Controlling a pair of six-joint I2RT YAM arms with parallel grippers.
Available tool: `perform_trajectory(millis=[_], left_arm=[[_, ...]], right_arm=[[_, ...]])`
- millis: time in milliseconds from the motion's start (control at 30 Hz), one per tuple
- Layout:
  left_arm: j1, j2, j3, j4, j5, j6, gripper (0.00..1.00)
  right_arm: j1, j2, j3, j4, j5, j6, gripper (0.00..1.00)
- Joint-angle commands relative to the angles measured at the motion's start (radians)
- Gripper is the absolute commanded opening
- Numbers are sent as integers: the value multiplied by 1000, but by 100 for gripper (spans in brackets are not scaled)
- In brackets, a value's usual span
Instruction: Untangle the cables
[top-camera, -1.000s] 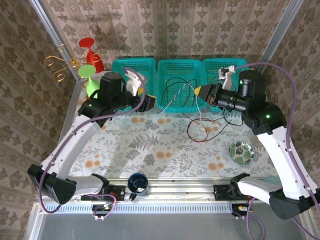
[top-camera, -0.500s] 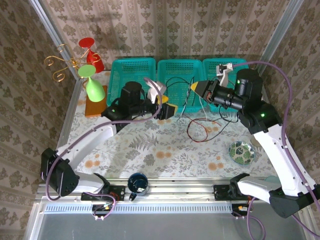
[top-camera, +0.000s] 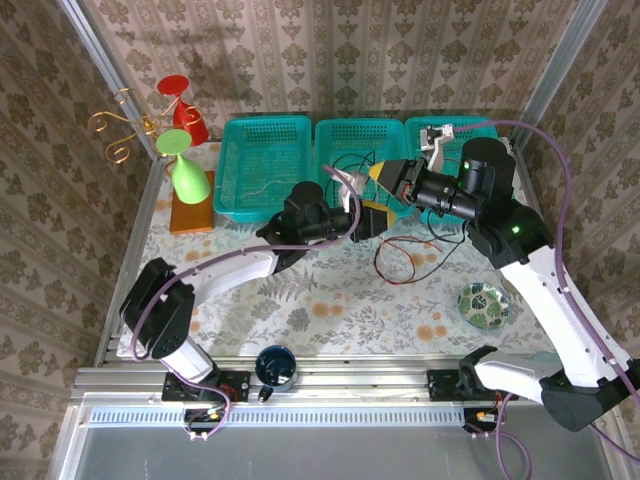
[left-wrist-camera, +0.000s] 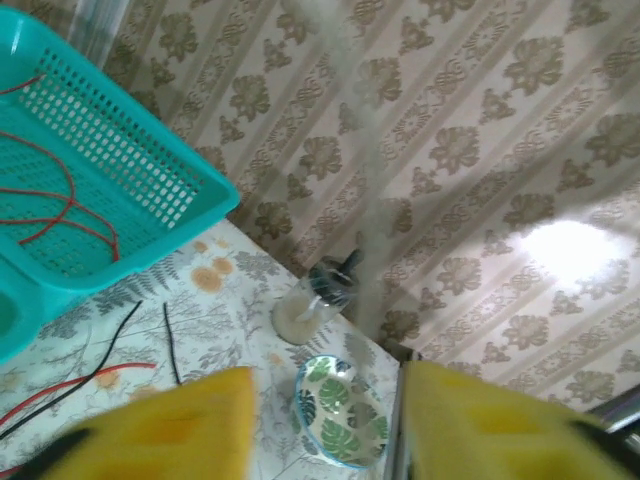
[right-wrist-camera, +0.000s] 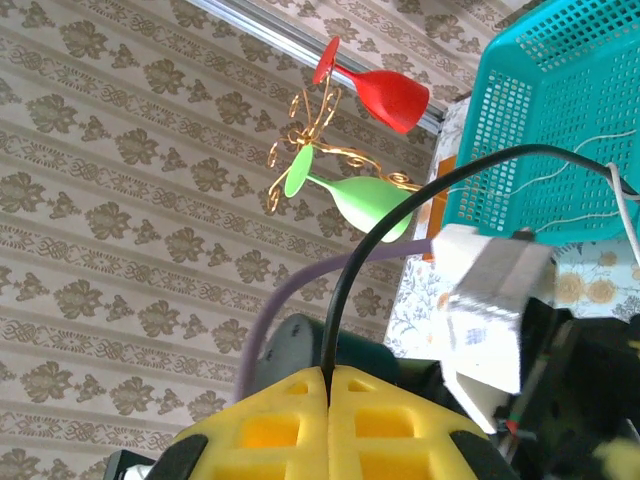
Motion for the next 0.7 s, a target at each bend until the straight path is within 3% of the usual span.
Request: perform_trajectory(millis=[0, 133, 333, 500, 667], left_arm=[[13, -16, 28, 56, -107, 6, 0], [15, -55, 21, 26, -119, 48, 0], [17, -151, 72, -281, -156, 224, 0], [16, -246, 182, -740, -429, 469, 0], [45, -319, 253, -1005, -626, 653, 0]], right_arm=[[7, -9, 46, 11, 36, -16, 0], [4, -22, 42, -12, 61, -37, 0], [0, -31, 37, -61, 120, -86, 0], [-14, -72, 24, -148, 264, -169, 0], [-16, -79, 39, -309, 349, -297, 0]])
